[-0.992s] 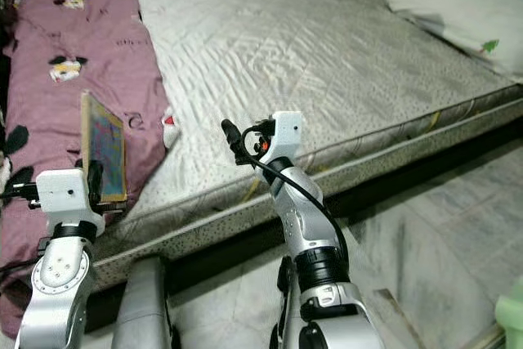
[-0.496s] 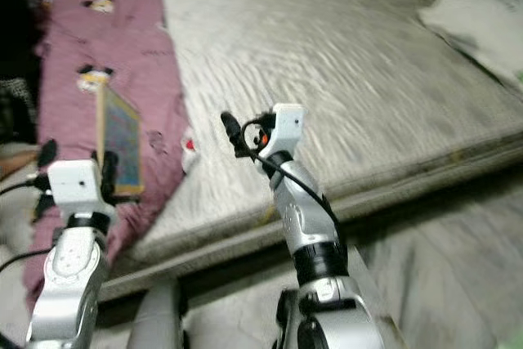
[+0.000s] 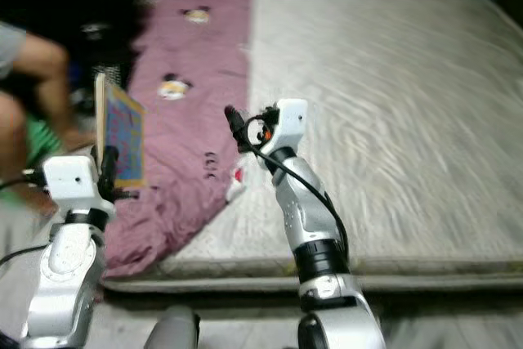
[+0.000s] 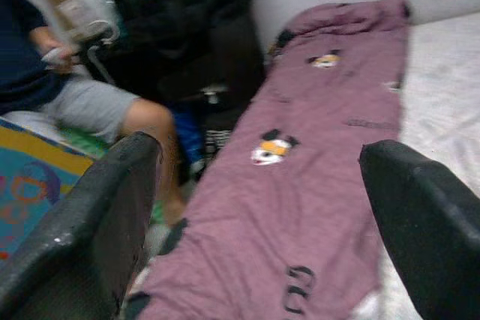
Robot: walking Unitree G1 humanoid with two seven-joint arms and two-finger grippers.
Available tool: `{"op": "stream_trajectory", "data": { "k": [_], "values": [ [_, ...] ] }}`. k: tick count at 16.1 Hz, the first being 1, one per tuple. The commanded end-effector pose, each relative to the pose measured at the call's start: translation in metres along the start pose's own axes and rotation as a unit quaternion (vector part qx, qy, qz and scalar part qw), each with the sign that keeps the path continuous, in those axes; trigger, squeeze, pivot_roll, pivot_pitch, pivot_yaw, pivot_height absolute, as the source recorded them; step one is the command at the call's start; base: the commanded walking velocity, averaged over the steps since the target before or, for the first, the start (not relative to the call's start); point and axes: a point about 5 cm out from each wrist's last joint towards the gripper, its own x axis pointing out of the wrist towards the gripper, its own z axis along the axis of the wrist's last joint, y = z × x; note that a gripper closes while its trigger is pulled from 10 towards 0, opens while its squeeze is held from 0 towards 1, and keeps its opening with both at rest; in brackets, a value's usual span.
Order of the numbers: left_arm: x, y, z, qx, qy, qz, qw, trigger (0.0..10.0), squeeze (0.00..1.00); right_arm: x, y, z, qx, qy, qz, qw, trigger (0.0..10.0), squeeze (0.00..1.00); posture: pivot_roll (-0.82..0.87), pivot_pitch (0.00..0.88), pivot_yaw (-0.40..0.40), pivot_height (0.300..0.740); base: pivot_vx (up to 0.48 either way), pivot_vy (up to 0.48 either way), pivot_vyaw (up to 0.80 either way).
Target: Clean up the room
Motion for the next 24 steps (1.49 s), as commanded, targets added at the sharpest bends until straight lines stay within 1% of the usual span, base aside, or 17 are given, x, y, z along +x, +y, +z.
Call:
{"op": "stream_trajectory", "data": {
  "k": [1, 6, 7, 11, 13, 15, 17, 18, 19, 20, 21, 22, 23, 24],
  "values": [
    [0.004, -0.011, 0.007, 0.007, -0.013, -0.023, 1.000, 10.0, 0.00, -0.006, -0.012, -0.002, -0.008, 0.004, -0.022, 1.000, 10.0, 0.00, 0.05, 0.000, -0.001, 0.740, 0.000, 0.000, 0.00],
    [0.005, -0.010, 0.005, 0.016, -0.007, -0.014, 1.000, 10.0, 0.00, -0.007, -0.015, -0.004, -0.017, 0.005, -0.030, 0.999, 10.0, 0.00, 0.05, 0.000, 0.001, 0.740, 0.000, 0.000, 0.00],
    [0.005, -0.009, 0.005, 0.028, -0.009, -0.010, 1.000, 10.0, 0.00, -0.007, -0.016, -0.004, -0.018, 0.004, -0.031, 0.999, 10.0, 0.00, 0.05, 0.000, 0.002, 0.740, 0.000, 0.000, 0.00],
    [0.006, -0.011, 0.003, 0.016, -0.004, -0.009, 1.000, 10.0, 0.00, -0.009, -0.018, -0.005, -0.023, 0.004, -0.035, 0.999, 10.0, 0.00, 0.05, 0.000, -0.003, 0.740, 0.000, 0.000, 0.00],
    [0.007, -0.012, 0.002, 0.011, -0.001, -0.007, 1.000, 10.0, 0.00, -0.009, -0.019, -0.006, -0.028, 0.001, -0.050, 0.998, 10.0, 0.00, 0.04, 0.000, -0.003, 0.740, 0.000, 0.000, 0.00],
    [0.007, -0.011, 0.000, 0.014, 0.002, -0.003, 1.000, 10.0, 0.00, -0.011, -0.025, -0.002, -0.050, -0.006, -0.079, 0.996, 10.0, 0.00, 0.04, 0.000, -0.001, 0.740, 0.000, 0.000, 0.00],
    [0.007, -0.012, 0.000, 0.024, 0.000, -0.001, 1.000, 10.0, 0.00, -0.018, -0.035, 0.004, -0.076, -0.019, -0.119, 0.990, 10.0, 0.00, 0.02, 0.000, 0.007, 0.740, 0.000, 0.000, 0.00],
    [0.006, -0.012, -0.001, 0.038, -0.002, 0.006, 0.999, 10.0, 0.00, -0.029, -0.044, 0.008, -0.095, -0.027, -0.144, 0.985, 10.0, 0.00, 0.00, 0.000, 0.014, 0.740, 0.000, 0.000, 0.00],
    [0.005, -0.010, -0.001, 0.039, -0.002, 0.011, 0.999, 10.0, 0.00, -0.037, -0.047, 0.010, -0.102, -0.029, -0.148, 0.983, 10.0, 0.00, -0.02, 0.000, 0.022, 0.740, 0.000, 0.000, 0.00],
    [0.005, -0.010, -0.001, 0.039, -0.002, 0.011, 0.999, 10.0, 0.00, -0.037, -0.047, 0.010, -0.102, -0.029, -0.148, 0.983, 10.0, 0.00, -0.02, 0.000, 0.022, 0.740, 0.000, 0.000, 0.00],
    [-0.001, 0.000, -0.003, 0.035, 0.001, 0.016, 0.999, 10.0, 0.00, -0.059, -0.054, 0.009, -0.125, -0.024, -0.148, 0.981, 10.0, 0.00, -0.03, 0.000, 0.020, 0.740, 0.000, 0.000, 0.00],
    [-0.007, 0.008, -0.005, 0.035, 0.007, 0.022, 0.999, 10.0, 0.00, -0.073, -0.059, 0.007, -0.141, -0.014, -0.151, 0.978, 10.0, 0.00, -0.03, 0.000, 0.015, 0.740, 0.000, 0.000, 0.00],
    [-0.017, 0.016, -0.008, 0.033, 0.019, 0.028, 0.999, 10.0, 0.00, -0.097, -0.068, 0.002, -0.157, 0.007, -0.159, 0.975, 10.0, 0.00, -0.03, 0.000, 0.010, 0.740, 0.000, 0.000, 0.00],
    [-0.027, 0.018, -0.011, 0.033, 0.032, 0.023, 0.999, 10.0, 0.00, -0.115, -0.073, 0.002, -0.187, 0.024, -0.151, 0.970, 10.0, 0.00, -0.04, 0.000, 0.001, 0.740, 0.000, 0.000, 0.00]
  ]
}}
